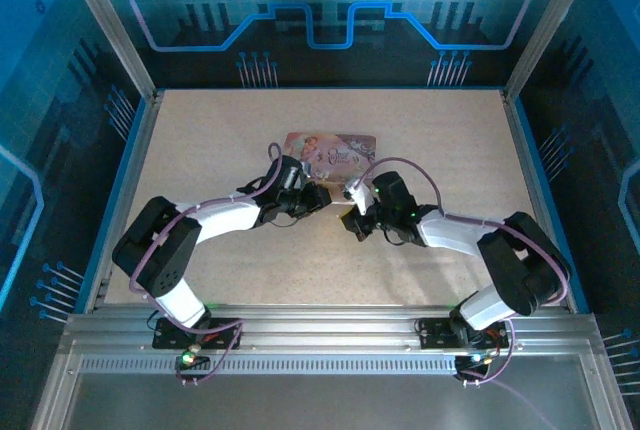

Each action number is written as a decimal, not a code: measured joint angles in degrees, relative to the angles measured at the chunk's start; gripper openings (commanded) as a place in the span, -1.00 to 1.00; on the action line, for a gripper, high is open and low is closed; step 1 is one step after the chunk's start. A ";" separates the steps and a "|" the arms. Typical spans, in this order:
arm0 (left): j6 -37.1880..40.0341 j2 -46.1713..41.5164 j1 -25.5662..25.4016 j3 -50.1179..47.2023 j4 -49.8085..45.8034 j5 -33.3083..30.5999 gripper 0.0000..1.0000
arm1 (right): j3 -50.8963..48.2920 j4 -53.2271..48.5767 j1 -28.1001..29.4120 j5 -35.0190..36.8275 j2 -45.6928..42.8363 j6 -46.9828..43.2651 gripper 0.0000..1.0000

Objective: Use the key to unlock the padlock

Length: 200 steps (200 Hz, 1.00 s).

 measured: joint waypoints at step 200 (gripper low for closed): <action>-0.37 0.00 0.00 0.00 0.07 0.02 -0.81 | 1.25 7.78 -1.16 -0.94 5.68 6.40 -1.00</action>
